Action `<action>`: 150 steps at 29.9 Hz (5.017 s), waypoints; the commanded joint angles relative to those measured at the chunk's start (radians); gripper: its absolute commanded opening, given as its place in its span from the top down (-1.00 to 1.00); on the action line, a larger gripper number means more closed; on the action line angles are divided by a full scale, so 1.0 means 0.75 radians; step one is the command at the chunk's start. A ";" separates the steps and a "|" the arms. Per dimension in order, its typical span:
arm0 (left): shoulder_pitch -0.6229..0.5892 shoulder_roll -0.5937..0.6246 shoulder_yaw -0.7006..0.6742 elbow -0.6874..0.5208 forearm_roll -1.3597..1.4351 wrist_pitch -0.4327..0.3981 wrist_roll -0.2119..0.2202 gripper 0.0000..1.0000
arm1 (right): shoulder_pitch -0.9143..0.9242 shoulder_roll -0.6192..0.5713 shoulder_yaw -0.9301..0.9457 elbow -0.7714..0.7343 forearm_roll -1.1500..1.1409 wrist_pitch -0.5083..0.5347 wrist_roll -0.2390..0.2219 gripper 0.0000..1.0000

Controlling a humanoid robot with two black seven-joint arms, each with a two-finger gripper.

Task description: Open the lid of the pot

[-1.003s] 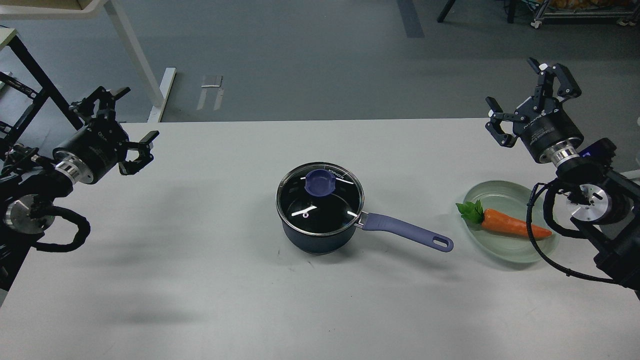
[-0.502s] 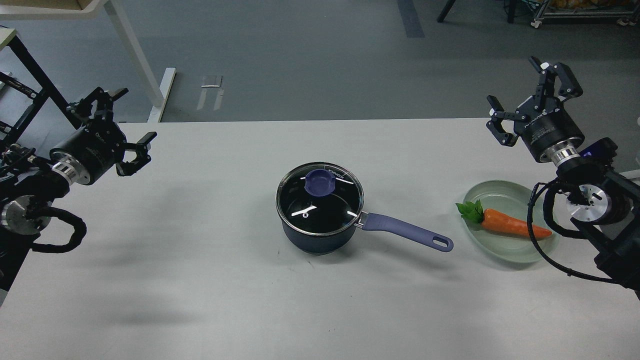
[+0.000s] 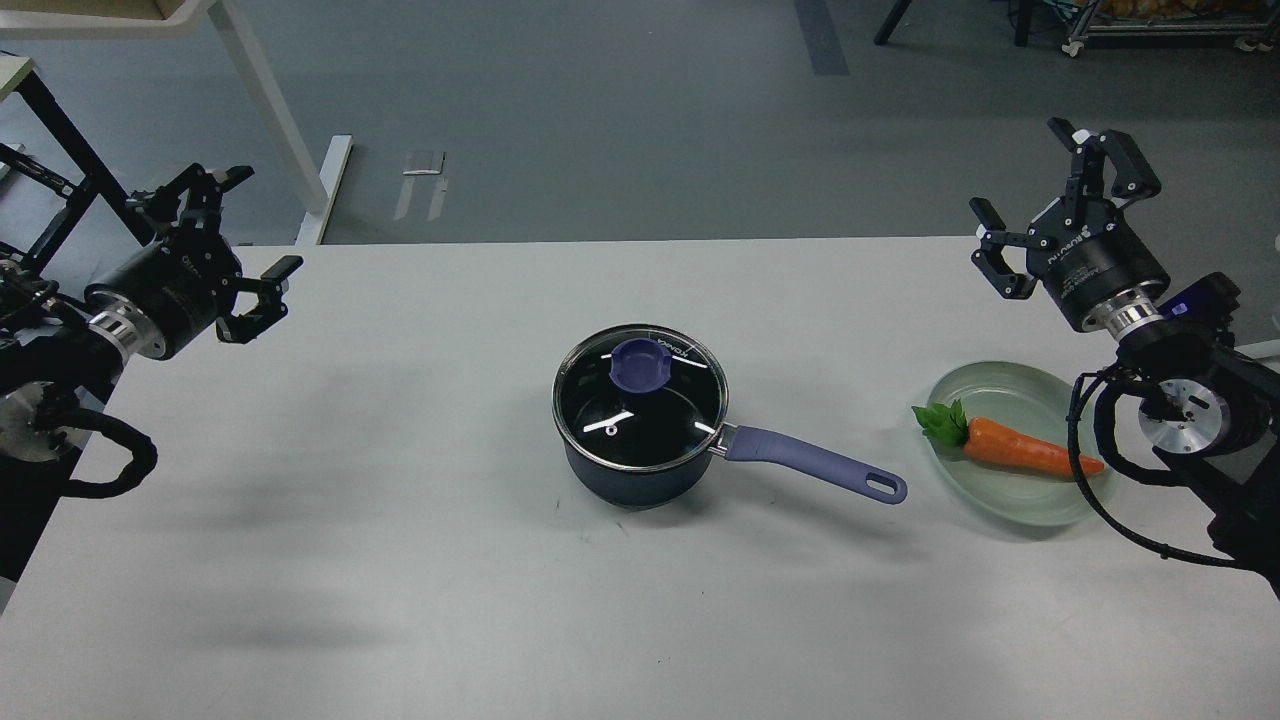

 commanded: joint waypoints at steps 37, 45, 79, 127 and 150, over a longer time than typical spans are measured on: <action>-0.098 -0.014 0.008 -0.008 0.048 0.018 -0.146 -0.99 | 0.755 -0.220 -0.994 0.686 -2.395 0.001 0.039 -0.99; -0.108 -0.010 0.008 -0.039 0.048 0.022 -0.146 -0.99 | 0.721 -0.140 -0.996 0.647 -2.390 -0.011 0.039 -0.86; -0.217 -0.097 0.000 -0.063 0.948 0.067 -0.231 -0.99 | 0.680 -0.052 -1.010 0.547 -2.390 -0.021 0.039 0.28; -0.380 -0.592 0.285 -0.027 2.909 0.492 -0.231 -0.99 | 0.678 -0.058 -1.010 0.547 -2.390 -0.021 0.039 0.27; -0.346 -0.607 0.311 -0.002 2.903 0.551 -0.231 -0.28 | 0.678 -0.054 -1.006 0.547 -2.388 -0.021 0.039 0.26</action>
